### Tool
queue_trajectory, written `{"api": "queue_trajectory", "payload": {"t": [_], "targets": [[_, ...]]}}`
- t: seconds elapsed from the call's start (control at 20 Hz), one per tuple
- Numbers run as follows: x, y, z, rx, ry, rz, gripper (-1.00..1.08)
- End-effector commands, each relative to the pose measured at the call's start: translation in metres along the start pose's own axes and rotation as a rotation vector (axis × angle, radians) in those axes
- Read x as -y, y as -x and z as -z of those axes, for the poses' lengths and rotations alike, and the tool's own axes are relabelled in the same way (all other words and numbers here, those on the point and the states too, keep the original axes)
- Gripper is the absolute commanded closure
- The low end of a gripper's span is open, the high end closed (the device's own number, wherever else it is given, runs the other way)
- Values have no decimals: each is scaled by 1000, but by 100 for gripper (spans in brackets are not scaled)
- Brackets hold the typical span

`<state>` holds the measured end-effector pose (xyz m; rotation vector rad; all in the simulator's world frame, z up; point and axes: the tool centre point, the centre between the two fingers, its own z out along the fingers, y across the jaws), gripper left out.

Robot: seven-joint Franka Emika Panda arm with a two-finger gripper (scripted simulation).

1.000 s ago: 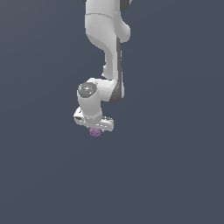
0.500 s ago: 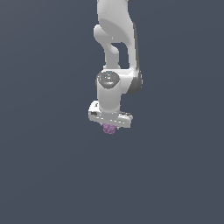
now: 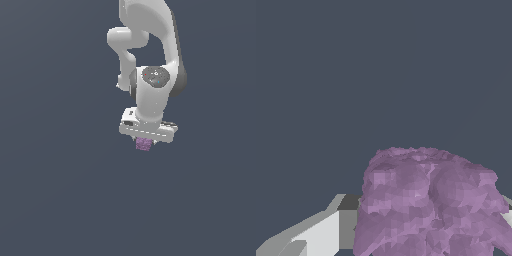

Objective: Pick up the object and move it to a goal position.

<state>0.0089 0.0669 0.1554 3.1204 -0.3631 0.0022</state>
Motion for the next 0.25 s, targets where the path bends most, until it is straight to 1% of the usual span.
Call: {"api": "queue_trajectory", "payload": {"t": [0.0, 0.2], "targets": [[9, 0, 6, 1, 1, -2, 108], [14, -1, 9, 1, 0, -2, 108]]}}
